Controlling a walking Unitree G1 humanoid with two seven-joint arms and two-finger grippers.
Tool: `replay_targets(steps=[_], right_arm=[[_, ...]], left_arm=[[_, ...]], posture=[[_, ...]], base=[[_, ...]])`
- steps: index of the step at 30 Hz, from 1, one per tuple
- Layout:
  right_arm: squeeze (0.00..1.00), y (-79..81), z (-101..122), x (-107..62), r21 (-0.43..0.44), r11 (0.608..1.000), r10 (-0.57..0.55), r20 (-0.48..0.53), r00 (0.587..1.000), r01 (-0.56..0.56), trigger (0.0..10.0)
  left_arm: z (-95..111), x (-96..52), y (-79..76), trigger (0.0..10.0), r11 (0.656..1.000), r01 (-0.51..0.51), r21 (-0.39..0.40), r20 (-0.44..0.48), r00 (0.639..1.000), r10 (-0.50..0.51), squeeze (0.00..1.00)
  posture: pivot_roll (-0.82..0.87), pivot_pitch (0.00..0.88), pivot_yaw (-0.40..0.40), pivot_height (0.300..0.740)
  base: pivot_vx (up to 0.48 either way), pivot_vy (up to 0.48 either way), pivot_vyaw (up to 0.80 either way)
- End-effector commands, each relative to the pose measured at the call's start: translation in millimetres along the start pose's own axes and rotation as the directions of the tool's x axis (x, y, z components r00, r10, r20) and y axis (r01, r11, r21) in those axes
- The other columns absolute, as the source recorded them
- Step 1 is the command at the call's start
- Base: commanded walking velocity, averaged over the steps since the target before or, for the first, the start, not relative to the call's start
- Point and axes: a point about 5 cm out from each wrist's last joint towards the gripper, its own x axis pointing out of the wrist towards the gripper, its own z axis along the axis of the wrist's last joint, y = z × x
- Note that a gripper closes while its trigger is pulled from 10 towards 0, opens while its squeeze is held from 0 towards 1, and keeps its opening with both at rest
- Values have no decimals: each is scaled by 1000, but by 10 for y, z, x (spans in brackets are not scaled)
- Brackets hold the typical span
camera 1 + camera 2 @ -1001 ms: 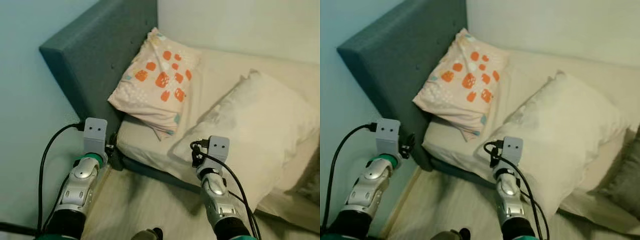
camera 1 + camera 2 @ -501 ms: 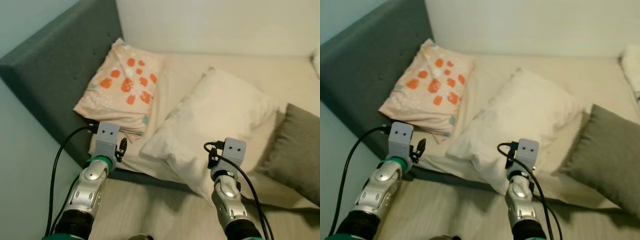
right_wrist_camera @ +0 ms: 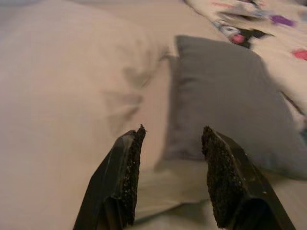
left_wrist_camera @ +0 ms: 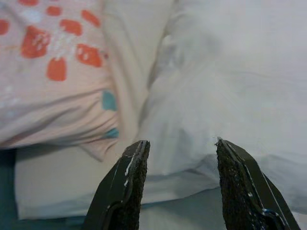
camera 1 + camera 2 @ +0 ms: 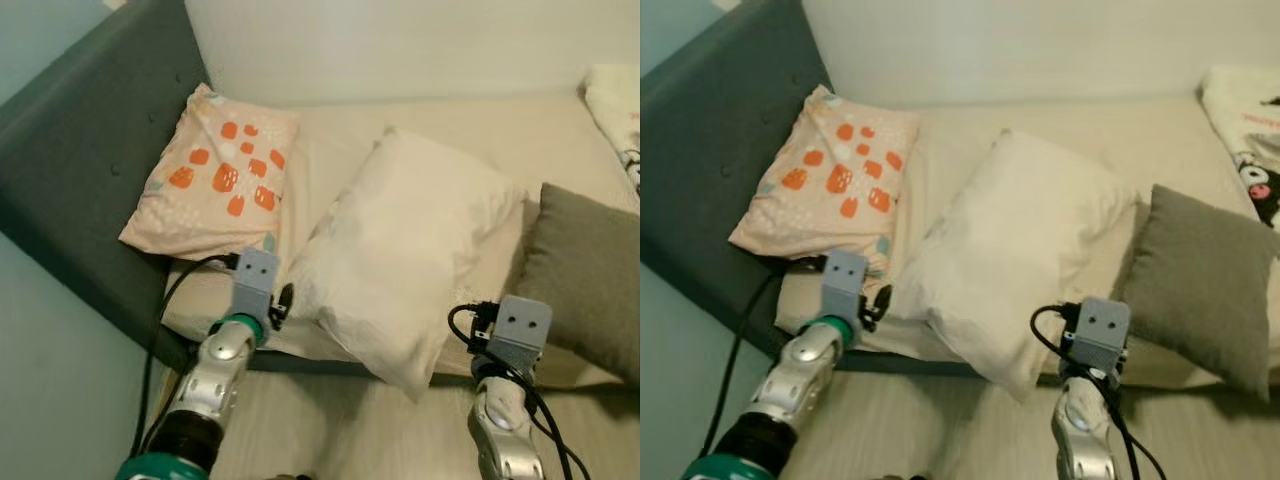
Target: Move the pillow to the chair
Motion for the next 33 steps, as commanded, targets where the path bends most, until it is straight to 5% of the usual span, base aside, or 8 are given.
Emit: replay_targets(steps=[1, 6, 12, 18, 27, 33], right_arm=[[0, -45, -15, -44, -12, 1000, -23, -8, 1000, 23, 10000], [0, -339, 48, -185, -43, 991, -125, 21, 992, 126, 10000], [0, -470, 100, -294, -62, 985, -160, 36, 986, 162, 10000], [0, -549, 164, -397, -82, 980, -176, 36, 984, 179, 10000], [0, -324, 375, -288, -82, 993, -87, 45, 995, 91, 10000], [0, -146, 328, -120, -55, 998, -20, 38, 999, 22, 10000]], left_arm=[[-69, 1, -27, 10000, 1000, 17, 18, -27, 999, -17, 0], [-26, 93, -333, 10000, 990, 130, 61, -24, 991, -129, 0], [-12, 121, -445, 10000, 984, 167, 54, -19, 986, -166, 0], [-17, 130, -480, 10000, 985, 166, 46, -6, 986, -166, 0], [-32, 98, -182, 10000, 998, 18, 57, 48, 999, -21, 0], [-107, 18, -43, 10000, 997, -70, 16, 48, 996, 69, 0]], posture=[[-122, 39, 266, 740], [-191, 50, 325, 740], [-245, 60, 338, 740], [-249, 68, 268, 740], [-207, 63, 138, 740], [-132, 54, 157, 740]], base=[[0, 0, 0], [0, 0, 0], [0, 0, 0], [0, 0, 0], [0, 0, 0], [0, 0, 0]])
